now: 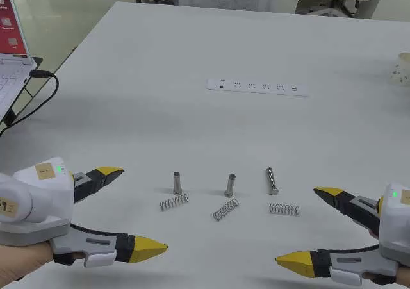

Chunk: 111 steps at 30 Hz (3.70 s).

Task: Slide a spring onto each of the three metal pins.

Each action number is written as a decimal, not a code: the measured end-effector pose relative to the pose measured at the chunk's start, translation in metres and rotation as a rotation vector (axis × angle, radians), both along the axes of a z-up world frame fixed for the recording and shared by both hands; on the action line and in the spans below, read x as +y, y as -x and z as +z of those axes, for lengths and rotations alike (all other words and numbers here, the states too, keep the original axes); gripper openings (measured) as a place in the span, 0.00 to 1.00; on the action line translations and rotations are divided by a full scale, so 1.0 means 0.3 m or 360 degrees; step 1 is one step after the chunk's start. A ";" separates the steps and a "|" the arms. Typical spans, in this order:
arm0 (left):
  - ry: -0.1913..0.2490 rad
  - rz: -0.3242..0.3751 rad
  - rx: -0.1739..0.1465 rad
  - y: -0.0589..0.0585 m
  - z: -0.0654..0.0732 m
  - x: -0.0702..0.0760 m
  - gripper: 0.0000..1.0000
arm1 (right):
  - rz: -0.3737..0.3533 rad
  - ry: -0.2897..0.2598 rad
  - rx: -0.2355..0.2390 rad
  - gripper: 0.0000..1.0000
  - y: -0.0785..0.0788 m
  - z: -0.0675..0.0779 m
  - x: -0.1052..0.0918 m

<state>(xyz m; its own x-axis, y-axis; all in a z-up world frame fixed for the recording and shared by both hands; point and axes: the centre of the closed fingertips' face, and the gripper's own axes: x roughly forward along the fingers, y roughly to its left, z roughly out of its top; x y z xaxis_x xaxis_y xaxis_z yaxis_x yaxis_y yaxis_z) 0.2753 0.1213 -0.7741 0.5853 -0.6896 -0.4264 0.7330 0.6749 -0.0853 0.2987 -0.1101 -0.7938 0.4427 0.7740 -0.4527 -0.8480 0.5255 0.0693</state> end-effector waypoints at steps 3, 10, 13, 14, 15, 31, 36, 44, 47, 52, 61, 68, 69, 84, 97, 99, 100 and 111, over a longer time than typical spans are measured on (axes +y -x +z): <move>0.0000 0.0003 0.0002 -0.002 0.000 0.002 0.98 | -0.0002 0.0007 0.0001 0.96 -0.002 -0.003 -0.004; 0.0015 0.0040 -0.0008 -0.011 0.011 0.021 0.98 | -0.0014 0.0011 0.0003 0.96 -0.005 -0.002 -0.012; 0.0011 0.0038 -0.0009 -0.008 0.009 0.021 0.98 | -0.0011 0.0024 0.0003 0.96 -0.006 -0.006 -0.014; 0.0014 0.0036 -0.0008 -0.006 0.009 0.019 0.98 | -0.0012 0.0026 0.0004 0.95 -0.008 -0.007 -0.013; 0.0015 0.0031 -0.0008 -0.003 0.008 0.017 0.98 | -0.0011 0.0026 0.0005 0.95 -0.008 -0.007 -0.012; 0.0046 -0.0015 -0.0022 -0.013 0.011 -0.007 0.98 | 0.0008 0.0017 -0.0009 0.97 -0.010 0.009 0.000; 0.0035 -0.0030 -0.0013 -0.010 0.001 -0.020 0.98 | 0.0007 0.0016 -0.0005 0.96 -0.007 0.009 0.006; 0.0043 -0.0029 -0.0014 -0.009 0.009 -0.016 0.98 | 0.0009 0.0025 0.0001 0.96 -0.007 0.006 0.005; 0.0042 -0.0022 -0.0015 -0.009 0.011 -0.010 0.98 | 0.0010 0.0024 0.0002 0.96 -0.010 0.007 0.006; 0.0040 -0.0025 -0.0006 -0.002 0.008 -0.007 0.98 | 0.0021 0.0019 0.0009 0.95 -0.008 0.007 0.015; 0.0028 -0.0027 -0.0004 -0.007 0.006 -0.003 0.98 | 0.0039 0.0038 0.0005 0.95 -0.008 0.009 0.016; 0.0027 -0.0040 -0.0001 -0.004 0.006 -0.012 0.98 | 0.0050 0.0054 0.0012 0.95 -0.003 0.002 0.012; 0.0025 -0.0041 -0.0001 -0.004 0.005 -0.012 0.98 | 0.0050 0.0057 0.0012 0.95 -0.003 0.001 0.011; 0.0044 -0.0047 -0.0015 -0.003 0.018 -0.021 0.98 | 0.0071 0.0072 0.0031 0.94 0.003 -0.001 0.011; 0.0048 -0.0041 -0.0013 -0.006 0.017 -0.024 0.98 | 0.0084 0.0101 0.0041 0.89 -0.018 0.011 0.016; 0.0050 -0.0041 -0.0012 -0.006 0.017 -0.025 0.98 | 0.0085 0.0099 0.0041 0.88 -0.021 0.016 0.019; 0.0047 -0.0042 -0.0013 -0.007 0.016 -0.025 0.98 | 0.0087 0.0097 0.0041 0.88 -0.024 0.021 0.022; 0.0043 -0.0034 -0.0001 -0.005 0.008 -0.014 0.98 | 0.0022 0.0096 0.0055 0.81 -0.146 0.069 0.031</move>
